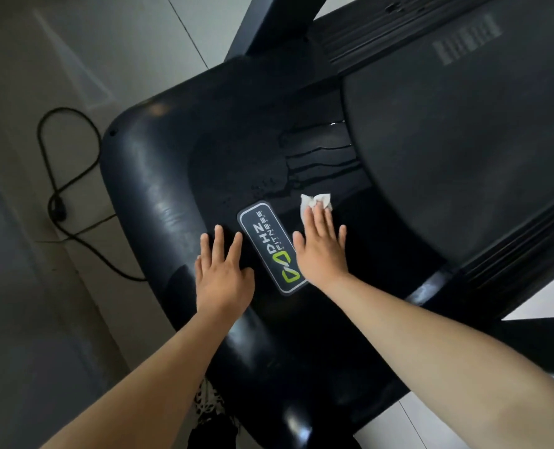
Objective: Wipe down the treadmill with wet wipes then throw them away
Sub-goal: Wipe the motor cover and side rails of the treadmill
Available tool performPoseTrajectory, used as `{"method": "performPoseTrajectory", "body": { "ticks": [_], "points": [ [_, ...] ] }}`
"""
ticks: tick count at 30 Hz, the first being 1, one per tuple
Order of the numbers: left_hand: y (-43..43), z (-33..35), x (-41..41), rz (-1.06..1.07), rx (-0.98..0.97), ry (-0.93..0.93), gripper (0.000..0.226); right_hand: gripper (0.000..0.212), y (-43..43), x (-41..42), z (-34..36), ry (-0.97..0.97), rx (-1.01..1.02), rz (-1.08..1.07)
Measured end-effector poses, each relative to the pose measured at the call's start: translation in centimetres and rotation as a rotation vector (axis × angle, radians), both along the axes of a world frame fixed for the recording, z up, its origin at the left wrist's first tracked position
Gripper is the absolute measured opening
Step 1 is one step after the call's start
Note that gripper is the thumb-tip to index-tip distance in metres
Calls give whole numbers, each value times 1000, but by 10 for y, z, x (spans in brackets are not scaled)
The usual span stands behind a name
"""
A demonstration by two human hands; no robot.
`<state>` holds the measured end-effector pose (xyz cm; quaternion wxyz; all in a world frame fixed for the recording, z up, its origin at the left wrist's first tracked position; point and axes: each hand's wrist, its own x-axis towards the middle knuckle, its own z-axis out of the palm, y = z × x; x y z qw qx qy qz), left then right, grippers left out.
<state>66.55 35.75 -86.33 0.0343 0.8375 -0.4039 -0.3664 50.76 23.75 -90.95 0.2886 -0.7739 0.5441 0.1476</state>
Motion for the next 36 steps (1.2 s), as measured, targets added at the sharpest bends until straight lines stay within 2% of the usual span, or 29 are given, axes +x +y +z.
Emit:
{"method": "performPoseTrajectory", "body": {
  "ticks": [2, 4, 7, 10, 13, 19, 21, 24, 27, 30, 36],
  "points": [
    [-5, 0, -3, -2, -6, -40, 71, 63, 13, 9, 1, -82, -32, 148],
    [-11, -3, -7, -104, -49, -114, 71, 62, 26, 11, 0, -143, -35, 375],
    [-32, -14, -15, -185, -131, -111, 71, 64, 20, 3, -4, -147, -10, 481],
    [-60, -24, -30, -127, -96, -25, 69, 65, -7, -12, -8, -84, -35, 410],
    [-65, -32, -37, -136, -34, -72, 69, 59, -38, -30, -11, -38, -39, 234],
    [-66, -32, -36, -157, 17, -106, 72, 60, -74, -46, -18, 24, 11, -172],
    [-74, -28, -39, -147, 38, -130, 75, 60, -67, -34, -16, -3, -24, -157],
    [-85, -27, -42, -234, -8, -199, 81, 59, -41, -17, -14, -131, -99, 112],
    [-101, -30, -47, -219, -29, -135, 82, 60, -34, -14, -15, -190, -65, 204],
    [-116, -33, -44, -178, 75, -103, 96, 59, -47, -25, -23, -162, -108, 122],
    [-124, -35, -34, -116, 155, -64, 108, 60, -97, -65, -33, 40, -78, -242]
  ]
}}
